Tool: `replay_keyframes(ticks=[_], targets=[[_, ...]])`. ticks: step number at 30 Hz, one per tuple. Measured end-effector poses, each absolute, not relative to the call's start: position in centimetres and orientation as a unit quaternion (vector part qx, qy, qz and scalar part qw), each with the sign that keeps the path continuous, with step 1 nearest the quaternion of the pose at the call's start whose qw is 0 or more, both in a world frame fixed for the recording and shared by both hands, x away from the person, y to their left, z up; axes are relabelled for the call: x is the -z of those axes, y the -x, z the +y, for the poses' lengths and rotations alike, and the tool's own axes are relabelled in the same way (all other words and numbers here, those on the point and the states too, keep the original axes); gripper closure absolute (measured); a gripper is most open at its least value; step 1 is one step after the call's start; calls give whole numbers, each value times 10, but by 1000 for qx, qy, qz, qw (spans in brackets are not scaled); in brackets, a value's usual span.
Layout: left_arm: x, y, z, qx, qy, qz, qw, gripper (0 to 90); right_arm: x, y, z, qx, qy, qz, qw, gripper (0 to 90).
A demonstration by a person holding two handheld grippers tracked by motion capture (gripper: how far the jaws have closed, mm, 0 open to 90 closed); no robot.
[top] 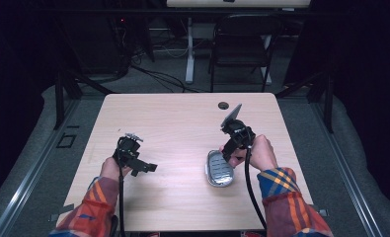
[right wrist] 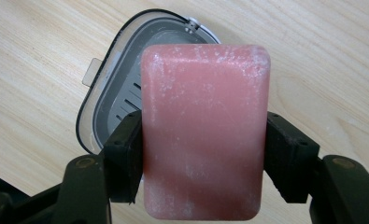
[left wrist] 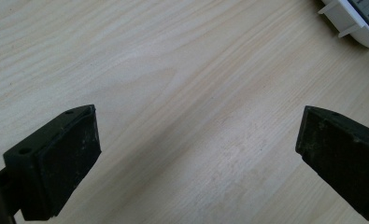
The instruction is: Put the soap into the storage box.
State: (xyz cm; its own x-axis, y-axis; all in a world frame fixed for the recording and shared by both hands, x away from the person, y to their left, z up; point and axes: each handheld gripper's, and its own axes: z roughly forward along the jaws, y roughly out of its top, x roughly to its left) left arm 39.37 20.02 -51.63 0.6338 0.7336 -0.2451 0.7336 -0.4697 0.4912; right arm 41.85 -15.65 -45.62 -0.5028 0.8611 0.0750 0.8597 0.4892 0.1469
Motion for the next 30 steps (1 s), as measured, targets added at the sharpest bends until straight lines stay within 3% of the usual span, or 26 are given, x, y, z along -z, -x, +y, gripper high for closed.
replay_keyframes(ticks=[30], targets=[[516,-394,200,1,-859,425,284,0,480,-417,-140,-58,-487,872,-12,371]])
